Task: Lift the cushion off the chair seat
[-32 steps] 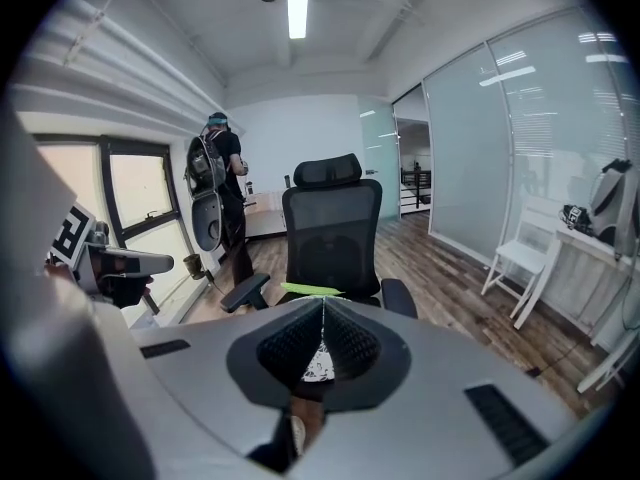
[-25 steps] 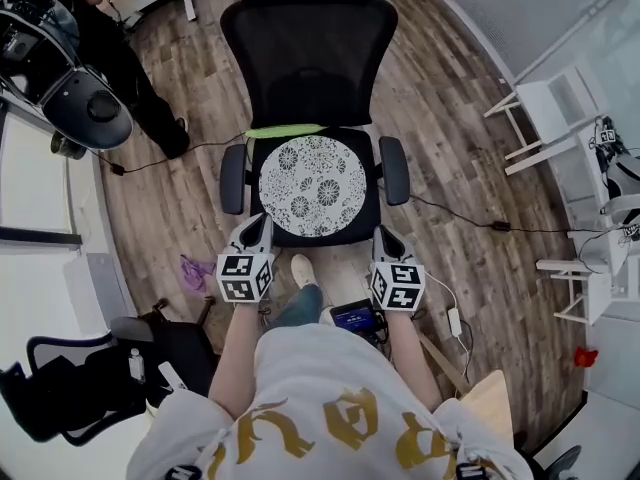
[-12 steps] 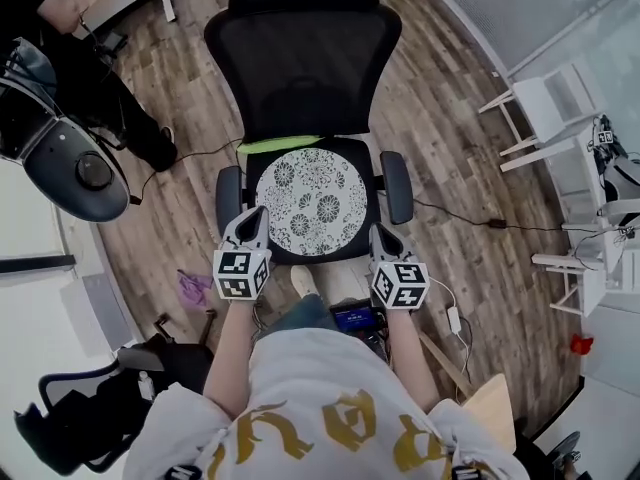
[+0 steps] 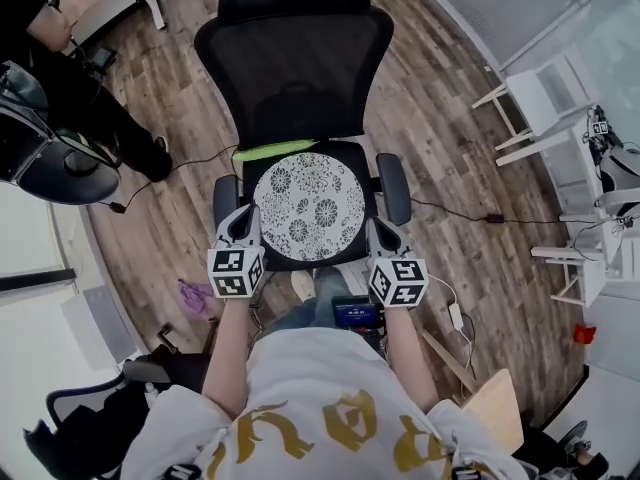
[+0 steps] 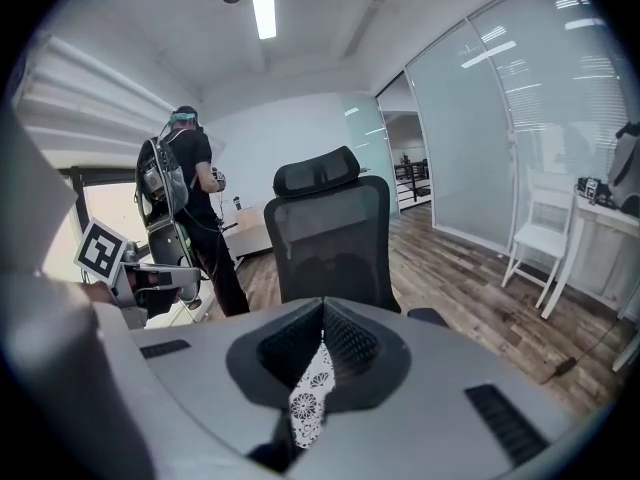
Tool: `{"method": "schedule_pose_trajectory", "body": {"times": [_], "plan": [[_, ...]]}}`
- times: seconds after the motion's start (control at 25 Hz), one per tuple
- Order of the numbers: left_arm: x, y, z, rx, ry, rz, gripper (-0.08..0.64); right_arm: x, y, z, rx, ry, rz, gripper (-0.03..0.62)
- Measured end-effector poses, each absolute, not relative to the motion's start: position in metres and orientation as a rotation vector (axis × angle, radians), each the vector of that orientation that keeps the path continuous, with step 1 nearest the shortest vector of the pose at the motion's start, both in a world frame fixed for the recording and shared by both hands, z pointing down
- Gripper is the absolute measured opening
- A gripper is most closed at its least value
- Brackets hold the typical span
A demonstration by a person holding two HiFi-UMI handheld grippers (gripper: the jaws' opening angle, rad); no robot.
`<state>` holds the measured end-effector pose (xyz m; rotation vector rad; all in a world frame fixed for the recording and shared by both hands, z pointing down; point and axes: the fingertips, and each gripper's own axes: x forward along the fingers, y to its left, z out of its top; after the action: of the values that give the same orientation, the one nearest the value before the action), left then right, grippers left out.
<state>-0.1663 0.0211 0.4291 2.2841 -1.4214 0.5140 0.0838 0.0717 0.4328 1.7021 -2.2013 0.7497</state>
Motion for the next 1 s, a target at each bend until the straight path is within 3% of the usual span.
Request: {"method": "schedule_pose_trajectory", "body": {"times": [1.0], "plan": [[-0.162,-0.003,0.461,2.214,-1.467,0.543,0.011,0.102,0.031,0.464,1.687,-2.175,0.829,0.012]]}}
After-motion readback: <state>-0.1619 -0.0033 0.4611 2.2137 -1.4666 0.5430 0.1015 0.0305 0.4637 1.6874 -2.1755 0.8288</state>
